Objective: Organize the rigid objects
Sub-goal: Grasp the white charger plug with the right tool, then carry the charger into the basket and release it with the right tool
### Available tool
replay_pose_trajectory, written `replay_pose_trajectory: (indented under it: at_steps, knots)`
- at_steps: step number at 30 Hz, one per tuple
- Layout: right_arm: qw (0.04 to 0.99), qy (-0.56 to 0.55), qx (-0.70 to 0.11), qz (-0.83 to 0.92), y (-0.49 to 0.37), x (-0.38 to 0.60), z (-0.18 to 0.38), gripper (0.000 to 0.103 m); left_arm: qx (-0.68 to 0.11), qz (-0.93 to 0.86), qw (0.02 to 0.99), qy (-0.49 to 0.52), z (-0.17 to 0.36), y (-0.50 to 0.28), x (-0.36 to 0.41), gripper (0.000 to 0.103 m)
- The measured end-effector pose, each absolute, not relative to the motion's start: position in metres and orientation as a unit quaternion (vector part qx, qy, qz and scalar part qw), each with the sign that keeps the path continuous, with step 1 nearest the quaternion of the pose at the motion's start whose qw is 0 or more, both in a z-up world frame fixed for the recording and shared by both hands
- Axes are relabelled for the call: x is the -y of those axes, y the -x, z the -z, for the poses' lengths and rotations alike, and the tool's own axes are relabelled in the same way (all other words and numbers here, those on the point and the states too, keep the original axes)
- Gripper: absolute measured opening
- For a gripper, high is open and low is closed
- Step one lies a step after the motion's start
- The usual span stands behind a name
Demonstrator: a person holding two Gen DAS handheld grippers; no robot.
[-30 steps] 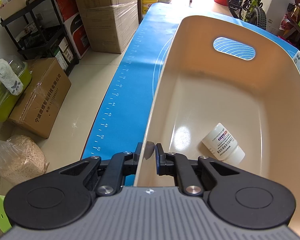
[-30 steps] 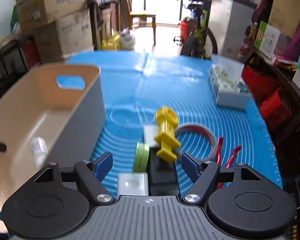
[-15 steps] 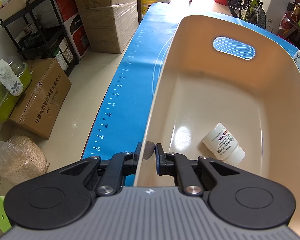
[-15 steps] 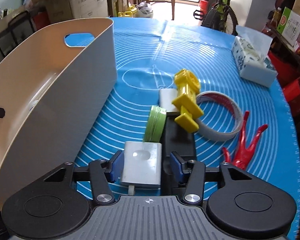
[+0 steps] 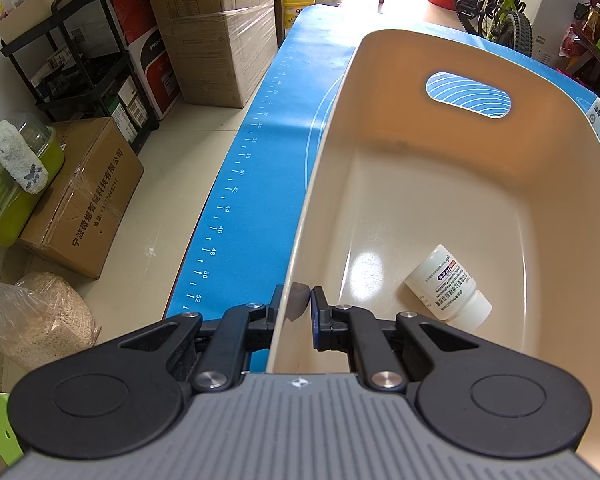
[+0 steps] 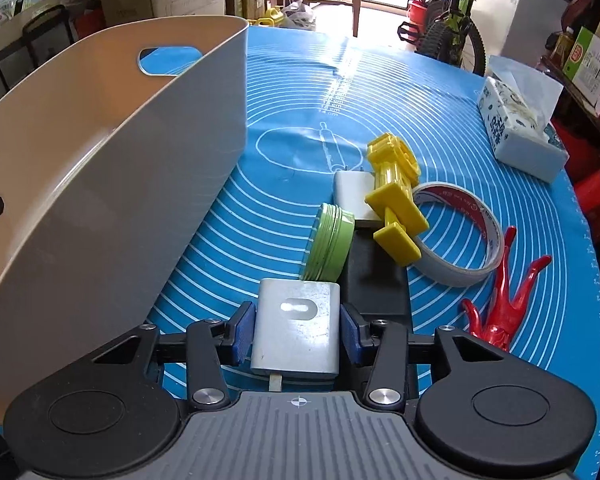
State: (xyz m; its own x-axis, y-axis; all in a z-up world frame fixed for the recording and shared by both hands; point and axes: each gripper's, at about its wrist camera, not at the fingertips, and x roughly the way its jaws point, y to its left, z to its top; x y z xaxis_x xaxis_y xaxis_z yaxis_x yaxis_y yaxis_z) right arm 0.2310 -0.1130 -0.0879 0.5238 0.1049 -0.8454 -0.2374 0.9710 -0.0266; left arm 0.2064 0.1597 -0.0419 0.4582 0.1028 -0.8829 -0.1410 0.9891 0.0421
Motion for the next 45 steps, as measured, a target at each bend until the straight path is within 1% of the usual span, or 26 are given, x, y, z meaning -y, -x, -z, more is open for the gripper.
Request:
replay_pose_trajectory:
  at_steps: [8,24,34,40,45]
  knots:
    - [0.871,0.072,-0.475,-0.097,-0.226,0.113,0.08,0.049,-0.516,-0.072,0.854,0.018,0.042,-0.206,-0.159,0.014]
    - [0.91,0.027,-0.402,-0.103,-0.212,0.118,0.024,0.049,-0.516,-0.072,0.853,0.016,0.042,-0.206,-0.16,0.014]
    - [0.938,0.021,-0.323,-0.126,-0.209,0.09,-0.028,0.049,-0.516,-0.072,0.853,0.016,0.042,-0.206,-0.16,0.014]
    - [0.939,0.036,-0.307,-0.15,-0.222,0.062,-0.038,0.049,-0.516,-0.073,0.853,0.016,0.043,-0.206,-0.16,0.014]
    - [0.93,0.052,-0.32,-0.174,-0.232,0.03,-0.029,0.049,-0.516,-0.072,0.853,0.016,0.043,-0.206,-0.16,0.014]
